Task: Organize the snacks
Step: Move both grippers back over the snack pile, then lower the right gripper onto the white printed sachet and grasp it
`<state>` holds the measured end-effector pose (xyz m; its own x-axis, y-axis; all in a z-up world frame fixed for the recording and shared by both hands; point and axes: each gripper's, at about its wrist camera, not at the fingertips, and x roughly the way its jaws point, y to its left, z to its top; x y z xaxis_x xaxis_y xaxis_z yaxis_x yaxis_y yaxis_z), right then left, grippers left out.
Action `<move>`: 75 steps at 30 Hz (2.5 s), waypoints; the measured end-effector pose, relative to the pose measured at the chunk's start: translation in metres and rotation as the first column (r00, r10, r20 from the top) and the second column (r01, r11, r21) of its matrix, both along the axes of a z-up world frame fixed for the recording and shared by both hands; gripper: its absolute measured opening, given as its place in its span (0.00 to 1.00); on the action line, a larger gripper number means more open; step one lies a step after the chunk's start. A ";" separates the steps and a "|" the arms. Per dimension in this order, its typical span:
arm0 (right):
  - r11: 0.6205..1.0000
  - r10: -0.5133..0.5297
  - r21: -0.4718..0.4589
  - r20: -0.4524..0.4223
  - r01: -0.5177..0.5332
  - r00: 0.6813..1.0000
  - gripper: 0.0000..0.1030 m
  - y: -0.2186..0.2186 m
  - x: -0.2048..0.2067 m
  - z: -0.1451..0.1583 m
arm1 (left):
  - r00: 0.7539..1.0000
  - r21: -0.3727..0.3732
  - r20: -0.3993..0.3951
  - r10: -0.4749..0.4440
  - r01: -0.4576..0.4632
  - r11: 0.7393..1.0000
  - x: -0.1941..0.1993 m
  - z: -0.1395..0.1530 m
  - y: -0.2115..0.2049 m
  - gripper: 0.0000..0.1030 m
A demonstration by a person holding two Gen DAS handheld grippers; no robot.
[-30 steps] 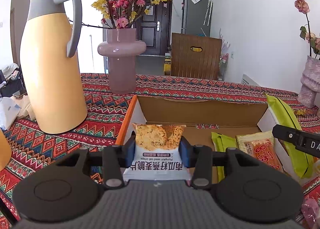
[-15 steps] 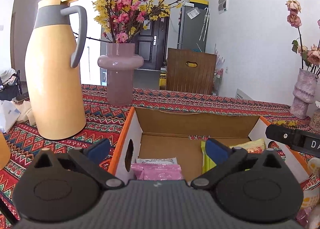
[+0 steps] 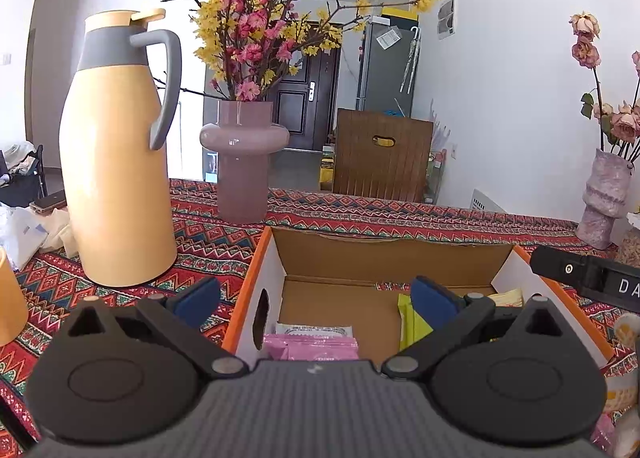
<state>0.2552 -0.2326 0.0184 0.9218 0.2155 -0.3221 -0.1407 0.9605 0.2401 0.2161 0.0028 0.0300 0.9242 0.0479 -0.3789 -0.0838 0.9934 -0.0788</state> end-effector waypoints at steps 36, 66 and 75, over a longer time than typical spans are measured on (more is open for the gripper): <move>0.997 0.026 -0.069 0.029 -0.024 0.999 1.00 -0.007 -0.154 0.011 | 1.000 0.034 -0.011 -0.013 0.013 0.999 -0.138 0.012 0.007 1.00; 0.995 -0.036 -0.100 -0.136 0.022 0.990 1.00 -0.032 -0.218 -0.042 | 0.997 0.039 -0.072 -0.039 0.042 0.998 -0.205 -0.023 0.027 1.00; 0.993 -0.006 -0.118 -0.174 -0.015 0.985 1.00 -0.019 -0.218 -0.051 | 0.995 0.045 -0.085 -0.056 0.060 0.997 -0.208 -0.028 0.027 1.00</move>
<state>0.0374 -0.2521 -0.0324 0.8488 0.1699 -0.5007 -0.1108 0.9831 0.1457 0.0084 0.0296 0.0021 0.8910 0.0146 -0.4537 -0.0299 0.9992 -0.0267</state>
